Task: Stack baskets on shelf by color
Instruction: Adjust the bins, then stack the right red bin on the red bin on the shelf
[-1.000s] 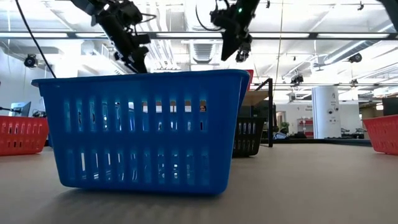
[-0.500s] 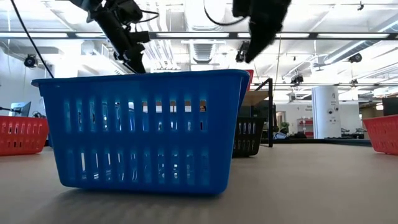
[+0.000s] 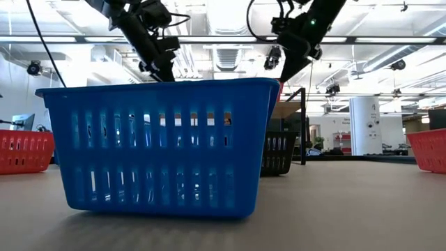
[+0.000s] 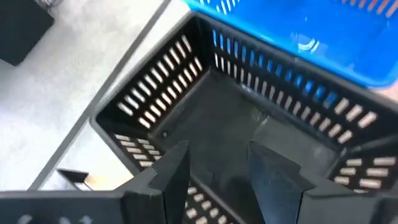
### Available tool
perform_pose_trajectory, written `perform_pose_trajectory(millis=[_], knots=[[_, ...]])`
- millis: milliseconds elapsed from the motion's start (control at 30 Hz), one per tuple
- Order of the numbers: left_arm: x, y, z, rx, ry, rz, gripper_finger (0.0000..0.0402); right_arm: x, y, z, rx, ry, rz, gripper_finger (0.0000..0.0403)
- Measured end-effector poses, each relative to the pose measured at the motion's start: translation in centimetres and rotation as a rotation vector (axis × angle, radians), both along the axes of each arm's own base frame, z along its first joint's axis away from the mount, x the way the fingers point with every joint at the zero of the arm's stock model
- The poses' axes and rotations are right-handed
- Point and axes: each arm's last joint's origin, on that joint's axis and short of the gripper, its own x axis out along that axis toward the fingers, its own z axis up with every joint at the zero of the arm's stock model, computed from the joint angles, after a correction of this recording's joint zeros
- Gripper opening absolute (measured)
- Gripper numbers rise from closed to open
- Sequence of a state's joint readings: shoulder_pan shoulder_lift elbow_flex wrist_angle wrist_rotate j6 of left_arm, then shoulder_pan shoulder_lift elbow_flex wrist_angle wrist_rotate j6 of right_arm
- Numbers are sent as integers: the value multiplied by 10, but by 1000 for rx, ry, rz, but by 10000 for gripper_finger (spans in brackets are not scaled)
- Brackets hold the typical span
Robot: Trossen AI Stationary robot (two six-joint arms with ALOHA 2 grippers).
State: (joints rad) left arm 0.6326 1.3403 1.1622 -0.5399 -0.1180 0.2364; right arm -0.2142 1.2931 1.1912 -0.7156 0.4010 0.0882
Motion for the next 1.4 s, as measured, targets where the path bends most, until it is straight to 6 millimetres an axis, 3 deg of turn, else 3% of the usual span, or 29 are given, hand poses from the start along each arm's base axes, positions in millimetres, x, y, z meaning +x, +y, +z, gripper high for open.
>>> perform_pose_trajectory(millis=[167, 400, 700, 867, 1033, 1167, 1400], knots=[[5, -1, 4, 18, -65, -5, 143, -7, -10, -1, 1, 3, -31, 13], [11, -2, 7, 44, -108, -22, 143, -8, -8, 0, -13, 9, -3, 13], [17, 3, 6, 7, 20, 15, 131, -10, 29, 14, -6, -78, 97, 13], [34, 13, -12, -46, 155, -36, 82, -10, 56, 14, 10, -94, 167, 13], [49, 19, -12, -41, 164, -64, 33, -11, 78, 6, -36, -78, 178, 13], [54, 19, -6, -62, 125, -107, 5, -13, 83, -2, -53, -64, 177, 13], [59, 20, 4, -59, 47, -116, 3, -12, 83, -13, -55, -70, 175, 13]])
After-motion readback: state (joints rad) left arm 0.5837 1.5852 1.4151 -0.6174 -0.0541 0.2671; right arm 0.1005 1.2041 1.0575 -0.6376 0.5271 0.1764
